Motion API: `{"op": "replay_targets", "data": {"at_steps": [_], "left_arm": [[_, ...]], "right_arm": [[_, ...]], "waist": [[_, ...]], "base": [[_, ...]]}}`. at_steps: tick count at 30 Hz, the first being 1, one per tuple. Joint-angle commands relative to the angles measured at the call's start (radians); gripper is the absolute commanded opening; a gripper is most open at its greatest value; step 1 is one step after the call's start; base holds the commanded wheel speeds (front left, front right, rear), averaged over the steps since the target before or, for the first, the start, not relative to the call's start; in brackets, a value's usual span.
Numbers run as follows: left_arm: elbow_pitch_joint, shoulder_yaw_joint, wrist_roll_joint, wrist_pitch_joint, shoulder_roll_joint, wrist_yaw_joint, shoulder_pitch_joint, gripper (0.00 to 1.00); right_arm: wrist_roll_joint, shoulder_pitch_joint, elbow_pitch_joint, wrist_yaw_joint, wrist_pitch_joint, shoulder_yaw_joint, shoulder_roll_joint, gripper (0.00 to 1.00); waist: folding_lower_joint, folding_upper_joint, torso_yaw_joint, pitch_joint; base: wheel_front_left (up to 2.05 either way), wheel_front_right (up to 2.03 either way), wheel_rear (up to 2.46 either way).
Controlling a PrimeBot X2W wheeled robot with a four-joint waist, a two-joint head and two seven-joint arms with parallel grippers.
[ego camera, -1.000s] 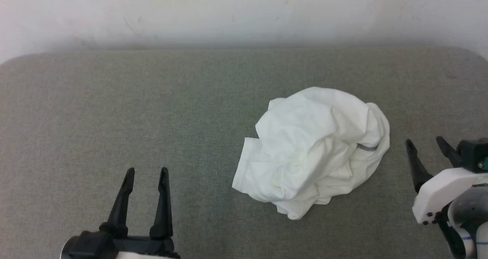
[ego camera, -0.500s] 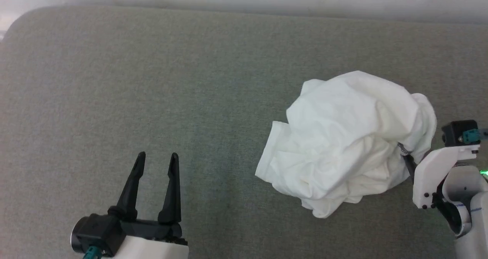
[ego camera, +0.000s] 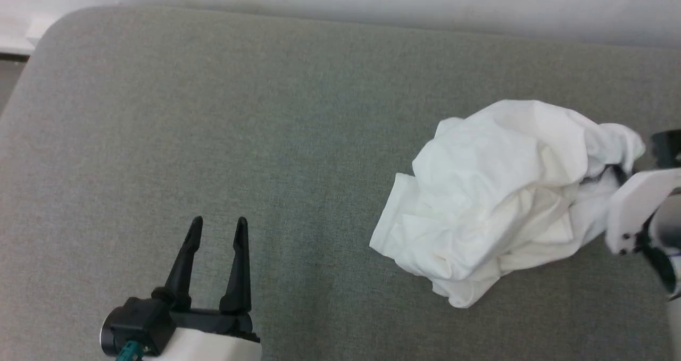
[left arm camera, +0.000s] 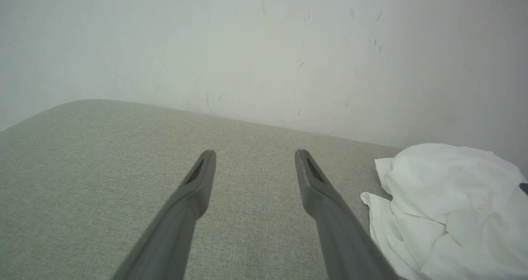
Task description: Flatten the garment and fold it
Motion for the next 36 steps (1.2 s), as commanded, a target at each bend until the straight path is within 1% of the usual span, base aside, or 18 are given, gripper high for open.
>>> {"op": "replay_targets", "data": {"at_steps": [1, 4, 6, 9, 12, 15, 19, 24, 25, 26, 27, 28, 32, 36], "left_arm": [[0.004, 0.006, 0.002, -0.005, -0.004, -0.004, 0.015, 1.0], [0.005, 0.011, -0.001, -0.005, -0.005, 0.004, 0.04, 1.0], [0.005, 0.012, -0.003, -0.005, -0.005, 0.012, 0.057, 1.0], [-0.002, 0.012, -0.006, -0.005, -0.005, 0.021, 0.08, 1.0], [-0.012, 0.009, -0.007, -0.005, -0.005, 0.024, 0.094, 1.0], [-0.014, 0.003, -0.005, -0.005, -0.005, 0.021, 0.099, 1.0], [-0.012, -0.002, -0.004, -0.005, -0.005, 0.015, 0.088, 1.0], [0.005, -0.009, -0.003, -0.005, -0.005, 0.003, 0.065, 1.0], [0.008, -0.01, -0.004, -0.005, -0.005, 0.002, 0.06, 1.0], [0.012, -0.012, -0.006, -0.005, -0.005, 0.002, 0.056, 1.0], [0.015, -0.012, -0.008, -0.005, -0.005, 0.002, 0.053, 1.0], [0.018, -0.013, -0.011, -0.005, -0.005, 0.003, 0.051, 1.0], [0.028, -0.01, -0.017, -0.005, -0.005, 0.007, 0.052, 1.0], [0.032, -0.008, -0.019, -0.005, -0.005, 0.01, 0.055, 1.0]], "right_arm": [[-0.01, -0.025, -0.033, -0.001, -0.006, -0.004, -0.03, 0.0], [-0.031, -0.057, -0.121, -0.001, 0.006, 0.007, -0.096, 0.0], [-0.043, -0.082, -0.181, -0.001, 0.015, 0.034, -0.136, 0.0], [-0.045, -0.114, -0.266, -0.001, 0.023, 0.098, -0.163, 0.0], [-0.019, -0.112, -0.324, -0.001, 0.028, 0.2, -0.149, 0.0], [0.029, -0.064, -0.331, -0.001, 0.039, 0.32, -0.108, 0.0], [0.075, 0.024, -0.263, -0.001, 0.029, 0.458, -0.065, 0.0], [0.129, 0.104, -0.147, -0.001, -0.004, 0.572, -0.024, 0.0], [0.137, 0.111, -0.13, -0.001, -0.009, 0.587, -0.023, 0.09], [0.143, 0.114, -0.116, -0.001, -0.017, 0.597, -0.025, 0.32], [0.147, 0.115, -0.106, -0.001, -0.024, 0.6, -0.025, 0.49], [0.153, 0.114, -0.099, -0.001, -0.032, 0.598, -0.025, 1.0], [0.199, 0.094, -0.106, -0.001, -0.051, 0.544, -0.013, 1.0], [0.232, 0.073, -0.164, -0.001, -0.046, 0.455, -0.019, 1.0]], "waist": [[-0.0001, 0.0, -0.044, -0.096], [-0.0001, 0.0, -0.058, -0.151], [-0.0001, 0.0, -0.067, -0.179], [-0.0001, 0.0, -0.078, -0.2], [-0.0001, 0.0, -0.082, -0.202], [-0.0001, 0.0, -0.087, -0.19], [-0.0001, 0.0, -0.08, -0.165], [-0.0001, 0.0, -0.062, -0.135], [-0.0001, 0.0, -0.059, -0.131], [-0.0001, 0.0, -0.058, -0.129], [-0.0001, 0.0, -0.057, -0.128], [-0.0001, 0.0, -0.057, -0.127], [-0.0001, 0.0, -0.07, -0.134], [-0.0001, 0.0, -0.087, -0.147]], "base": [[0.0, 0.0, 0.0], [0.0, 0.0, 0.0], [0.0, 0.0, 0.0], [0.0, 0.0, 0.0], [0.0, 0.0, 0.0], [0.0, 0.0, 0.0], [0.0, 0.0, 0.0], [0.0, 0.0, 0.0], [0.0, 0.0, 0.0], [0.0, 0.0, 0.0], [0.0, 0.0, 0.0], [0.0, 0.0, 0.0], [0.0, 0.0, 0.0], [0.0, 0.0, 0.0]]}}
